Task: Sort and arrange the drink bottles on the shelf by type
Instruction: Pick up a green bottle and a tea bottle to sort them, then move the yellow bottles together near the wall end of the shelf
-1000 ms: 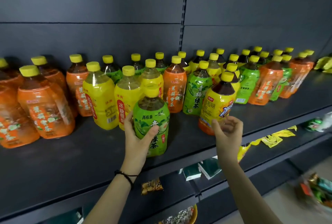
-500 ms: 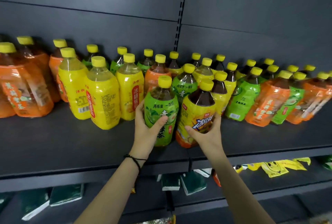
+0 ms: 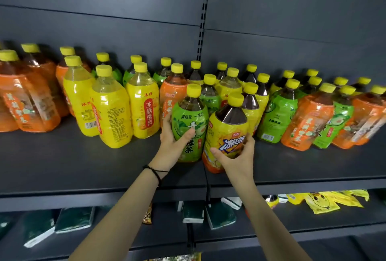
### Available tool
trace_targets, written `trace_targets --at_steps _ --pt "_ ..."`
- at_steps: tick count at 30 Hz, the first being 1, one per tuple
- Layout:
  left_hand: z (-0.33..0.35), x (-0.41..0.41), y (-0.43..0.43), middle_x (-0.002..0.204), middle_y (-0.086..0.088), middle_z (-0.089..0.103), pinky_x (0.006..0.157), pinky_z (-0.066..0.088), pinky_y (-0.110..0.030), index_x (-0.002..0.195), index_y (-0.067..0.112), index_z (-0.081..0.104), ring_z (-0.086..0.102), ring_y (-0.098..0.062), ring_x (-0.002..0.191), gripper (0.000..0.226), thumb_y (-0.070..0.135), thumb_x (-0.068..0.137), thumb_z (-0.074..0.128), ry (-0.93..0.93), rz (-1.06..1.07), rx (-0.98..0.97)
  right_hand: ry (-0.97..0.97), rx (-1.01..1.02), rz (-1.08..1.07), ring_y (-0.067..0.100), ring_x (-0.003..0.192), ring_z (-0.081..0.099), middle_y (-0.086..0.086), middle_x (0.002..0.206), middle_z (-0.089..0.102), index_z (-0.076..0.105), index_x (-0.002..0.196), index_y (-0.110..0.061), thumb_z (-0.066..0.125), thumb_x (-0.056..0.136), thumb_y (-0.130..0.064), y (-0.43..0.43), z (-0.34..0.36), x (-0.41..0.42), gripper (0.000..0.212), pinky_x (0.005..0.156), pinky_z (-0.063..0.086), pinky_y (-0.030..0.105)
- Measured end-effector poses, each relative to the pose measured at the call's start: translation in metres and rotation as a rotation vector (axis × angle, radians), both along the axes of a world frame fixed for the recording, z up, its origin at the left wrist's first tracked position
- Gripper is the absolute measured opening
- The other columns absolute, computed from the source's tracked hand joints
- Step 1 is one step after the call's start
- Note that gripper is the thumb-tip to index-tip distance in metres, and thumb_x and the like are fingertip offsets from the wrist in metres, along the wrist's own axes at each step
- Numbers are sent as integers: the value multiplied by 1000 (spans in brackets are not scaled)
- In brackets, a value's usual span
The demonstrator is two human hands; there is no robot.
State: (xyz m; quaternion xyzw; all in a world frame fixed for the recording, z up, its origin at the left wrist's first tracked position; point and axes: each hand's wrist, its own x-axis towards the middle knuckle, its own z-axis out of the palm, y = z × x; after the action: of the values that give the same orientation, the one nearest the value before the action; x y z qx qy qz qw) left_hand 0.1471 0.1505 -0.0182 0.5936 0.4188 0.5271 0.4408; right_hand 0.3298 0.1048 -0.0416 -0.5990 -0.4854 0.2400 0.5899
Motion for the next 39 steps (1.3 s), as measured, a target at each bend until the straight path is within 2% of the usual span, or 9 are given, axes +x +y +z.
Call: trace_targets --at_steps 4,7,11,16,19,29,32,37,39 --pt "-2 -24 -15 147 12 36 110 37 -29 144 41 22 39 8 128 71 42 86 63 62 -101 35 -20 -30 -83 12 130 36 -6 133 38 29 145 -26 86 61 -44 -9 1 -5 104 108 34 34" --pt "-8 -53 -26 116 6 63 102 46 -40 116 27 58 60 -2 106 27 12 93 56 64 72 59 63 -20 -184 16 117 48 -5 121 44 44 128 -22 85 67 -35 -29 -5 -15 75 99 44 35" --pt "-8 -101 -38 90 1 71 93 50 -44 97 22 65 65 -15 91 13 11 91 62 14 303 61 -26 93 -174 22 81 57 3 92 54 50 89 -21 76 80 -22 -63 -14 -46 28 71 50 28" --pt "-2 -142 -45 83 13 68 84 51 -30 91 27 64 62 -5 83 11 16 89 65 59 361 104 -62 82 175 3 75 60 -3 84 63 58 92 -22 72 84 -14 -51 6 -107 17 66 47 12" --pt "-1 -167 -42 93 13 66 79 48 -17 104 22 61 61 2 84 14 22 90 64 152 378 122 -92 60 322 5 86 62 -7 95 64 59 100 -30 71 85 -17 -27 17 -141 23 73 50 16" --pt "12 -269 29 137 0 47 104 42 -39 134 18 45 48 -12 121 54 36 88 65 187 419 81 -38 -2 361 6 116 49 -8 127 47 39 131 -34 77 79 -27 59 32 -236 64 87 44 12" --pt "15 -283 57 140 5 37 109 38 -44 133 31 38 43 -10 128 64 49 80 68 151 379 73 -54 13 260 11 121 43 -5 132 35 35 137 -31 81 74 -30 69 26 -254 77 102 44 29" --pt "16 -284 83 136 11 38 83 44 -3 147 24 22 45 8 113 69 29 91 61 -14 218 -9 -85 -12 162 20 138 26 -8 139 20 21 146 -27 84 54 -56 77 15 -273 116 113 34 48" --pt "10 -285 89 129 17 41 77 44 -1 149 25 20 44 16 104 69 23 92 58 -41 161 -14 -91 -10 102 19 138 24 -6 139 21 20 146 -28 84 50 -59 81 15 -279 119 114 32 49"
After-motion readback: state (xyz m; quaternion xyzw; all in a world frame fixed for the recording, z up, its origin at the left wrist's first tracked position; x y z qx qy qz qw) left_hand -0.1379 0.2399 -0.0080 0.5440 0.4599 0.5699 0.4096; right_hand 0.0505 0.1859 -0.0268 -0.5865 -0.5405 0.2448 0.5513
